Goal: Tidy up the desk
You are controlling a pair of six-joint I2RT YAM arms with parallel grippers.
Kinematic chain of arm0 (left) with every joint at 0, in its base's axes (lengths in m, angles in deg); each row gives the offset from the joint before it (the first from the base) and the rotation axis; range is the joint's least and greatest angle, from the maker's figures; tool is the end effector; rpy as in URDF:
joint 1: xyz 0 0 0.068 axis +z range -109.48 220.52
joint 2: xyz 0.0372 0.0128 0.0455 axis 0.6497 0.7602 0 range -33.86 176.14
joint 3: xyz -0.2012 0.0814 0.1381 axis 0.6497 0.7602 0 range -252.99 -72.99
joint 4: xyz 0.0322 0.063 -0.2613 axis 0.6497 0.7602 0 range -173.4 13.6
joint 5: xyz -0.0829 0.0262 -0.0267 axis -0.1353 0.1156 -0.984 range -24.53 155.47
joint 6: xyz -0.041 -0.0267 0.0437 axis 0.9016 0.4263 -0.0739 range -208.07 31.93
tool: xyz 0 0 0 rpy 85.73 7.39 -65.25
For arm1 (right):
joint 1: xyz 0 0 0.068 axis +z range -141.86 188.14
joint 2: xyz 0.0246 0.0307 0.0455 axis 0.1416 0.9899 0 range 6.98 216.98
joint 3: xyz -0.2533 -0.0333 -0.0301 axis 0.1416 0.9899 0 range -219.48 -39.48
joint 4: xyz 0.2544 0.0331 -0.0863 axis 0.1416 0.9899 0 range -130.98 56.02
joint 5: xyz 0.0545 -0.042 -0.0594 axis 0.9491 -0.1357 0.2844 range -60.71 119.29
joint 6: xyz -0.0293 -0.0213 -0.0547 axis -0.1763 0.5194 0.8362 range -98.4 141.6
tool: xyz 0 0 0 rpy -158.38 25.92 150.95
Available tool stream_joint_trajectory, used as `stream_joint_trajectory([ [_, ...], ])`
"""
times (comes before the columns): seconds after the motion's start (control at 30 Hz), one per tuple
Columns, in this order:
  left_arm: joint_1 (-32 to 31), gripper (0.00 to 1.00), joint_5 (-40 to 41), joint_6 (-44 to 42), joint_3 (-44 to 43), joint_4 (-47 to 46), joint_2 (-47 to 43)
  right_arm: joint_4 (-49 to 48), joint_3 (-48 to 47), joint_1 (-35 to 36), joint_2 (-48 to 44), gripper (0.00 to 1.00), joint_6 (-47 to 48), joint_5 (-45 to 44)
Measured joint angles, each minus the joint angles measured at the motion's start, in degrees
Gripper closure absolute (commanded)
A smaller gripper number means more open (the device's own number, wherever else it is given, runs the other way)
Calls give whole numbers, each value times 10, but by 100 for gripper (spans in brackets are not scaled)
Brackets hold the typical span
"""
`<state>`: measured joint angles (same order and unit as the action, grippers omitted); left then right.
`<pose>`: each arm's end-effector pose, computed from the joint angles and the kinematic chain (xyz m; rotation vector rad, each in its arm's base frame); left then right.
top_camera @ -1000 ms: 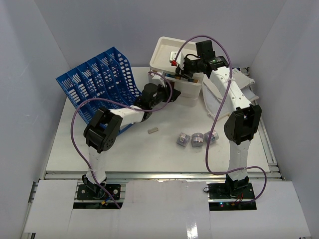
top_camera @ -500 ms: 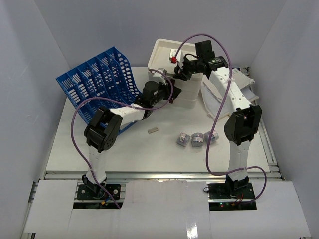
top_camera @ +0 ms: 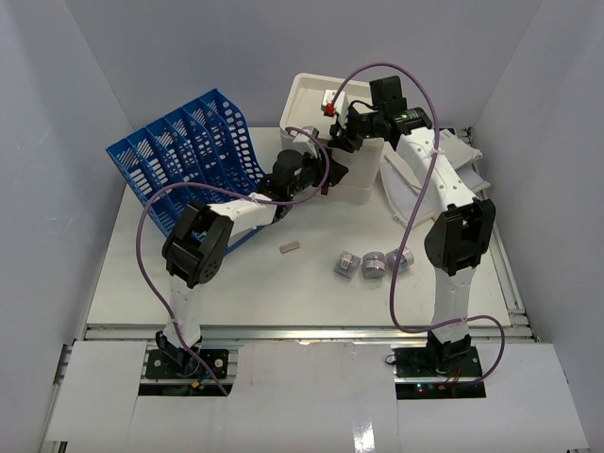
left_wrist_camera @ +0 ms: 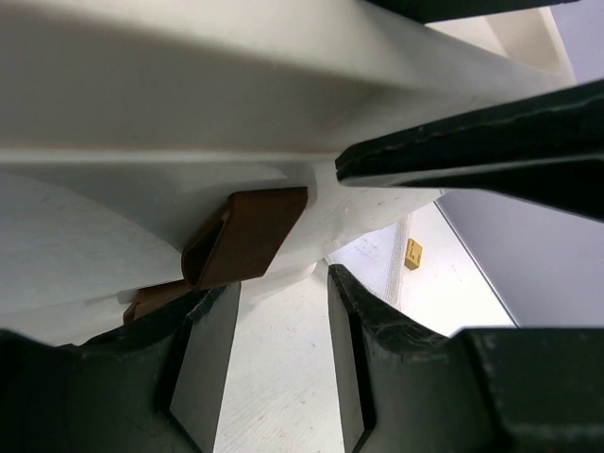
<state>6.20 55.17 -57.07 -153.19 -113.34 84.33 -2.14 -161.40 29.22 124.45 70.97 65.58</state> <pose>0.4063 -0.2887 0.2049 0.1940 1.8031 -0.9847 0.4361 0.2009 0.3478 -1.4613 1.4596 0.3845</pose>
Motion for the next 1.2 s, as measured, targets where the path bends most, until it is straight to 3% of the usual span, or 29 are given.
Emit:
stream_joint_trajectory([
  [0.23,1,34,5,-10,23,-22,-16,-4,-1,-1,-1,45,-56,3],
  [0.43,14,24,8,-40,116,-62,-106,-11,14,-17,-20,37,-124,39],
  [0.57,21,21,0,-67,161,-65,-181,-18,49,-26,-72,29,-160,49],
  [0.8,21,18,-25,-104,211,-32,-261,-60,122,-30,-177,24,-207,47],
  [1.0,21,22,-43,-113,227,23,-248,-85,248,-31,-260,2,-218,42],
  [1.03,21,24,-43,-112,225,32,-240,-92,278,-31,-279,10,-218,42],
  [1.2,21,33,-30,-102,191,63,-174,-110,435,-36,-392,10,-219,46],
])
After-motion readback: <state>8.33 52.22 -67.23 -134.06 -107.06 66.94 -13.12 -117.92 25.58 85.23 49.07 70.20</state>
